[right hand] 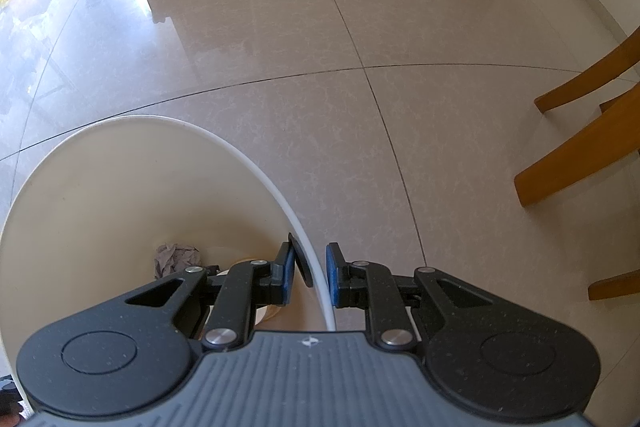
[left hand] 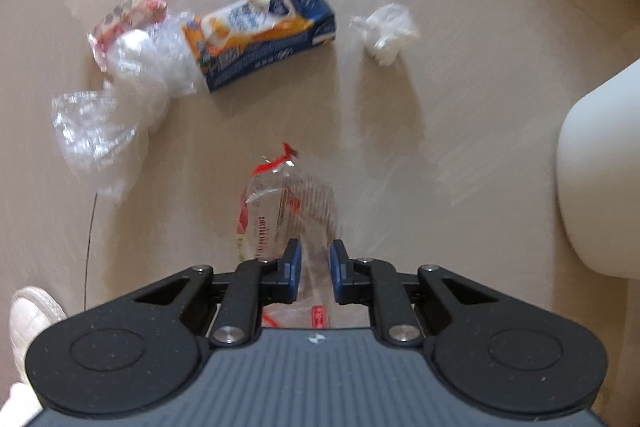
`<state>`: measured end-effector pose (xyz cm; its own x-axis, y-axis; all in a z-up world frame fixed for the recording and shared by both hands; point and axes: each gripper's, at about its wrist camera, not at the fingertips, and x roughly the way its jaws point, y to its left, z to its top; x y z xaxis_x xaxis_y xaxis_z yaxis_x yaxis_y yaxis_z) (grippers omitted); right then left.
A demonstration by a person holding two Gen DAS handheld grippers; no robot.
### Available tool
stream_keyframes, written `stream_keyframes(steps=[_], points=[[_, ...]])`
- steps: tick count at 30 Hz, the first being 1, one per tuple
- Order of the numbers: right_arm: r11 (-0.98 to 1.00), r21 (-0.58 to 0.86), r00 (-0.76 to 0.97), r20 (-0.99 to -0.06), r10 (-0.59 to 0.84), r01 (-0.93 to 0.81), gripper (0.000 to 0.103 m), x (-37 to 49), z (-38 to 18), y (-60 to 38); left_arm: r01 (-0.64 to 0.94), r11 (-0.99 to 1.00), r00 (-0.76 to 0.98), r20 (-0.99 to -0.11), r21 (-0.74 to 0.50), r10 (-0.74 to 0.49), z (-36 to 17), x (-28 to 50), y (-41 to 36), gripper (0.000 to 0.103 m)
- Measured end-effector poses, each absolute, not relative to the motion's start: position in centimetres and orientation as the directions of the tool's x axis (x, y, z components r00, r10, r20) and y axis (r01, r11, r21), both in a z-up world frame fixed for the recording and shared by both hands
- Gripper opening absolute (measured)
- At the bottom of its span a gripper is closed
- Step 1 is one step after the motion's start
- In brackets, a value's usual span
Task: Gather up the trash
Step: 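Carry the bread bag into the white bin and open the left tool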
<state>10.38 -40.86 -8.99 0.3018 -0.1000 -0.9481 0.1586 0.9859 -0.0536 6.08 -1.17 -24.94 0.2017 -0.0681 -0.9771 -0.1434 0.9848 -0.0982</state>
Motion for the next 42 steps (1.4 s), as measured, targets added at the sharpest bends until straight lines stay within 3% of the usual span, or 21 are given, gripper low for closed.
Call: stream_keyframes(steps=[11,14,15,16,18,29,36,42], points=[[0.985,-0.039,0.302,-0.949,-0.09,0.169,0.02,10.3,-9.0,-41.5,-0.028,0.995,0.252,-0.964,-0.1,-0.09,-21.1,7.0,-2.2,0.012],[0.985,-0.039,0.305,-0.948,-0.089,0.166,0.02,10.2,-9.0,-41.6,-0.012,0.998,0.225,-0.973,-0.058,-0.054,-22.0,7.6,-2.3,0.048],[0.986,-0.04,0.306,-0.948,-0.089,0.163,0.02,10.1,-9.1,-41.5,-0.003,0.999,0.227,-0.973,-0.042,-0.04,-22.3,7.6,-2.4,0.067],[0.986,-0.041,0.306,-0.948,-0.09,0.162,0.02,10.1,-9.0,-41.5,0.008,0.999,0.231,-0.973,-0.032,-0.033,-22.7,7.7,-2.4,0.077],[0.985,-0.041,0.304,-0.948,-0.091,0.166,0.02,10.1,-9.1,-41.5,0.043,0.999,0.233,-0.972,-0.013,-0.023,-23.7,7.9,-2.4,0.08],[0.986,-0.05,0.305,-0.947,-0.098,0.16,0.02,10.3,-9.1,-41.2,0.195,0.98,0.194,-0.981,0.046,0.007,-29.7,8.2,-3.3,0.084],[0.986,-0.057,0.307,-0.946,-0.103,0.155,0.021,10.2,-9.1,-40.9,0.196,0.979,0.18,-0.983,0.064,0.029,-31.0,6.9,-3.4,0.086],[0.986,-0.059,0.309,-0.945,-0.104,0.153,0.021,10.2,-9.1,-40.8,0.185,0.982,0.18,-0.984,0.026,-0.008,-30.4,5.9,-3.8,0.056]])
